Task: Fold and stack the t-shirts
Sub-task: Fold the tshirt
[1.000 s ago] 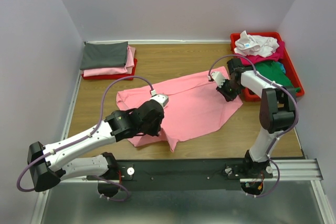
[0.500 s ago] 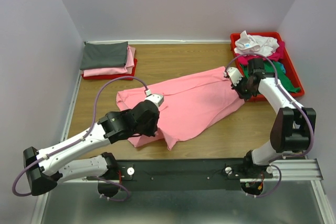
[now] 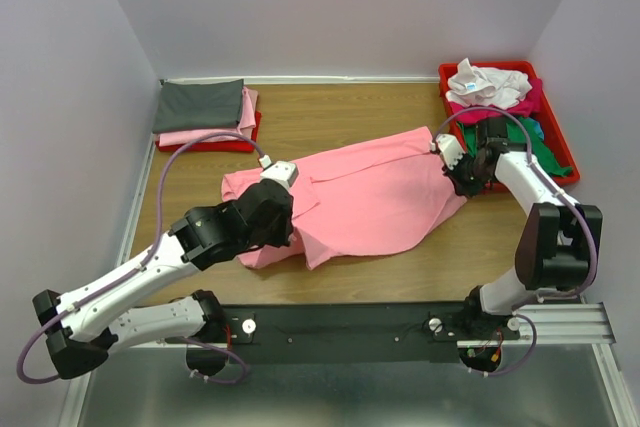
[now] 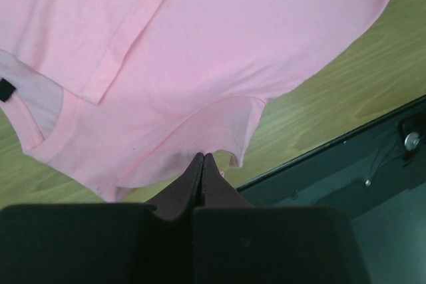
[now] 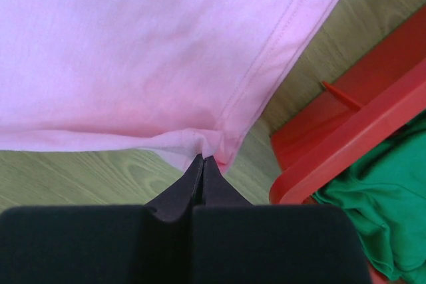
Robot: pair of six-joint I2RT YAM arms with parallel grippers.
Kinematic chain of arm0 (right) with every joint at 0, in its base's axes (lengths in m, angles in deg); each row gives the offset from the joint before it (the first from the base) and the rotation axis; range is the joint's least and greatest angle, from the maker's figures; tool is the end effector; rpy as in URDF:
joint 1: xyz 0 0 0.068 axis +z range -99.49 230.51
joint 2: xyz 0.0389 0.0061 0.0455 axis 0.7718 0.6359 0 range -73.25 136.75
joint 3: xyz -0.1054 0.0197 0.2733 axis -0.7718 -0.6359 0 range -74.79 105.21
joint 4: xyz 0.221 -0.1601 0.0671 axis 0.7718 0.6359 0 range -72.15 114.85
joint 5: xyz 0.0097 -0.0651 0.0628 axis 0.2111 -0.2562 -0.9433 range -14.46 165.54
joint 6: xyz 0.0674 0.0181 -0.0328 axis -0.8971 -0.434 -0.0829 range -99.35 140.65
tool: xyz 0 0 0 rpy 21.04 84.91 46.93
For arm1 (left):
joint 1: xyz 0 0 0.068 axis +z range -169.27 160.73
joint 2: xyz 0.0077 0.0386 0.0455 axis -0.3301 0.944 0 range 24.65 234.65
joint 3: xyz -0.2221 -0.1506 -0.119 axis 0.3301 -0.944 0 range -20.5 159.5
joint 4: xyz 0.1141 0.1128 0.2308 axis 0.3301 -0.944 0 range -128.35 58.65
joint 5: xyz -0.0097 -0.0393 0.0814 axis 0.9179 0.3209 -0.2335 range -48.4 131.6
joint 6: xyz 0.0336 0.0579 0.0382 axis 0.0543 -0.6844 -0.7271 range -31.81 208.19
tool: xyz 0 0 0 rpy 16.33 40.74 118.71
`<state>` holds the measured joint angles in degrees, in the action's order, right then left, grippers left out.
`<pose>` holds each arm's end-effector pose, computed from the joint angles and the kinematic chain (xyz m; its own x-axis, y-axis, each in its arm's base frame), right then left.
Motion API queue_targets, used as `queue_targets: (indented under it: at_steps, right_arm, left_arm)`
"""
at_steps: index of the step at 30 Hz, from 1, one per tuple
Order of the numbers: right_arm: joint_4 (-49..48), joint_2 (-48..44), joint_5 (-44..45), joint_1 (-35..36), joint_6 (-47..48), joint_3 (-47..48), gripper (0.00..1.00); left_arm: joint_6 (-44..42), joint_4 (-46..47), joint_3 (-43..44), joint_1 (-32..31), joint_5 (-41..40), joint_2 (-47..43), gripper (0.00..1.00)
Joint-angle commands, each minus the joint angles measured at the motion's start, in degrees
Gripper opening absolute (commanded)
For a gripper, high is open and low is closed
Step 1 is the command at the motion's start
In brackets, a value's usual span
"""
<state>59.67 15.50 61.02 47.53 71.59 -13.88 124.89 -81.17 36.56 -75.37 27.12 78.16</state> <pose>0.3251 -0.0005 0.1987 -0.5616 -0.7234 -0.4015 -0.7502 0.6499 -0.1218 0.1291 -0.1626 0.3200 -0.7458 0.0723 -0.6622 0.3261 0.9065 -0.2682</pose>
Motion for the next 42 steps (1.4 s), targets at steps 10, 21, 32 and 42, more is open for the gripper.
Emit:
queue_targets:
  at_steps: [10,21,32,42]
  right_arm:
    - [-0.69,4.06,-3.49,-0.36,-1.10,4.57,0.02]
    - [-2.97,5.38,-3.14,-0.36,-3.56,6.16,0.02]
    - [-4.12,7.05,-4.72,-0.36,-5.94,7.65,0.01]
    - [-5.08,8.19,-4.11,-0.36,-6.64,8.35,0.01]
  left_arm:
    - [-6.73,1.30,7.28,6.87,-5.82,3.00,0.00]
    - [-13.15,1.92,2.55,11.97,2.25,4.31,0.00]
    - [-16.23,6.58,0.68,14.17,6.22,8.09,0.00]
    - [-19.13,6.76,0.95,18.30,5.43,8.89,0.00]
